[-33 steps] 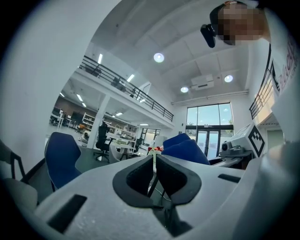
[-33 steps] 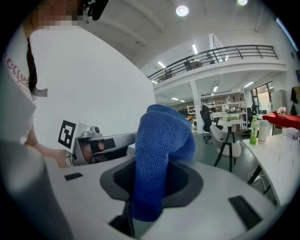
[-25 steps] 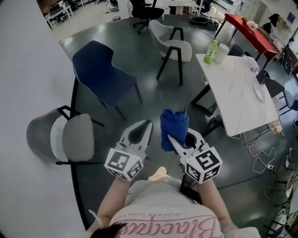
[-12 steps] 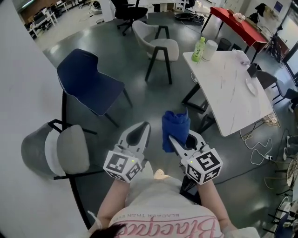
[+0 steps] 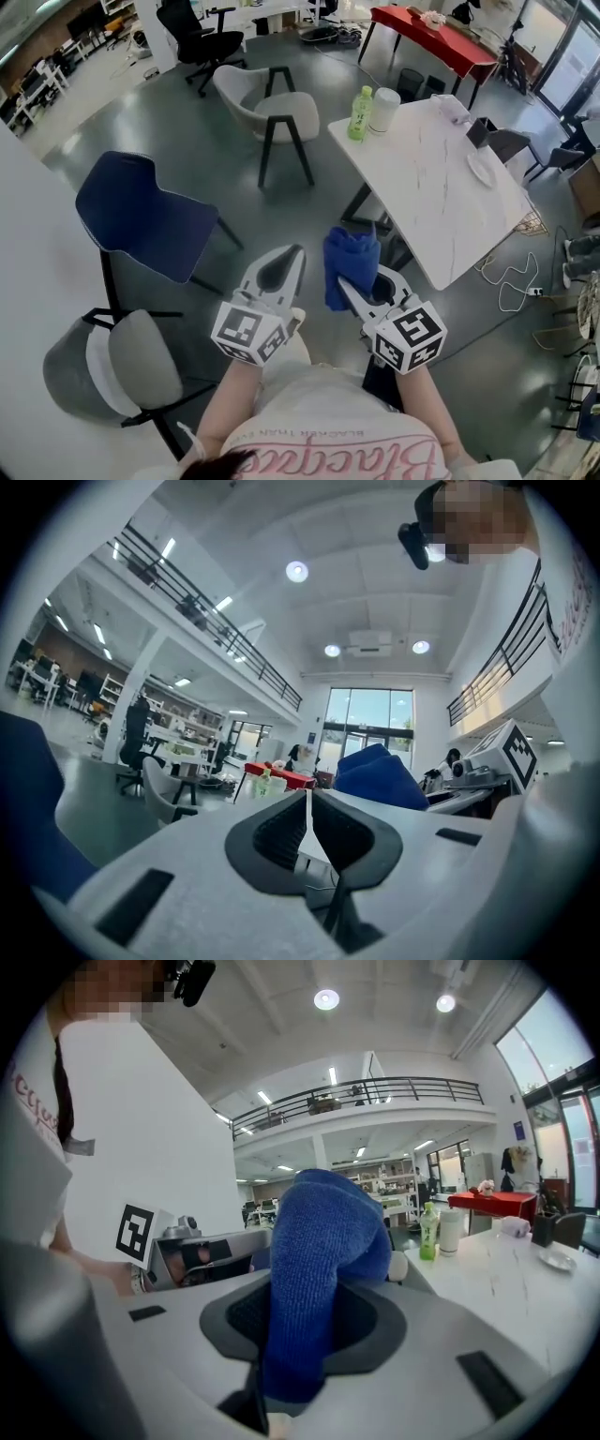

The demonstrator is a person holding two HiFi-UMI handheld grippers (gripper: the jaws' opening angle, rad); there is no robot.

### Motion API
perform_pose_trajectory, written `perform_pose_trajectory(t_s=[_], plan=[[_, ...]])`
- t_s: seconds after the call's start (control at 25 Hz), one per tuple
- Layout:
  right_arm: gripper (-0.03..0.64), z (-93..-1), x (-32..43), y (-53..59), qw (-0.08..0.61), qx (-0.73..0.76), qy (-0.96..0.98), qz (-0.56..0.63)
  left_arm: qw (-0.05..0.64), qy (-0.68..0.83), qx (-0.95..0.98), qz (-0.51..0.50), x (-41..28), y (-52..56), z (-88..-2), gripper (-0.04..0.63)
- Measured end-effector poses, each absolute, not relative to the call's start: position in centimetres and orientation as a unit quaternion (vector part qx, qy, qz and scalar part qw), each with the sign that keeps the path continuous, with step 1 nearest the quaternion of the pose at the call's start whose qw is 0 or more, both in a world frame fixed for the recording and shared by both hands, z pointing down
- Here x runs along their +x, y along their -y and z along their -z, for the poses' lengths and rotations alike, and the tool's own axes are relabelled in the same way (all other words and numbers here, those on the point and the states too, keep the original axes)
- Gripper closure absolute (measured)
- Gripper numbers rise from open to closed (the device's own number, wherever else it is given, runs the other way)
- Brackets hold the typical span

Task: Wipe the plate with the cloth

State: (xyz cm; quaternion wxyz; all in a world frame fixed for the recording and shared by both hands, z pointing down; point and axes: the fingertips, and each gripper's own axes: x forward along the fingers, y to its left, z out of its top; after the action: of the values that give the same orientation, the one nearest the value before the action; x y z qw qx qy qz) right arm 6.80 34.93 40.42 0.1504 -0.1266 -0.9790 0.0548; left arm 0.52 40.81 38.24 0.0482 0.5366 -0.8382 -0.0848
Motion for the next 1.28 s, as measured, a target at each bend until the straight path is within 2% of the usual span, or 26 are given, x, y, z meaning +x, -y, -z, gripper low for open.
perform_pose_trajectory(t_s=[0.6, 1.28], plan=[[0.502, -39.0, -4.1, -25.5, 0.126, 0.038, 0.989, -0.075, 0.053, 0.746, 0.662, 0.057, -11.5, -29.4, -37.1, 0.577], [0.502, -41.4, -3.7, -15.0, 0.127, 0.232, 0.957, -0.122, 0.092, 0.638, 0.764, 0.042, -14.2, -17.0, -40.0, 0.575]])
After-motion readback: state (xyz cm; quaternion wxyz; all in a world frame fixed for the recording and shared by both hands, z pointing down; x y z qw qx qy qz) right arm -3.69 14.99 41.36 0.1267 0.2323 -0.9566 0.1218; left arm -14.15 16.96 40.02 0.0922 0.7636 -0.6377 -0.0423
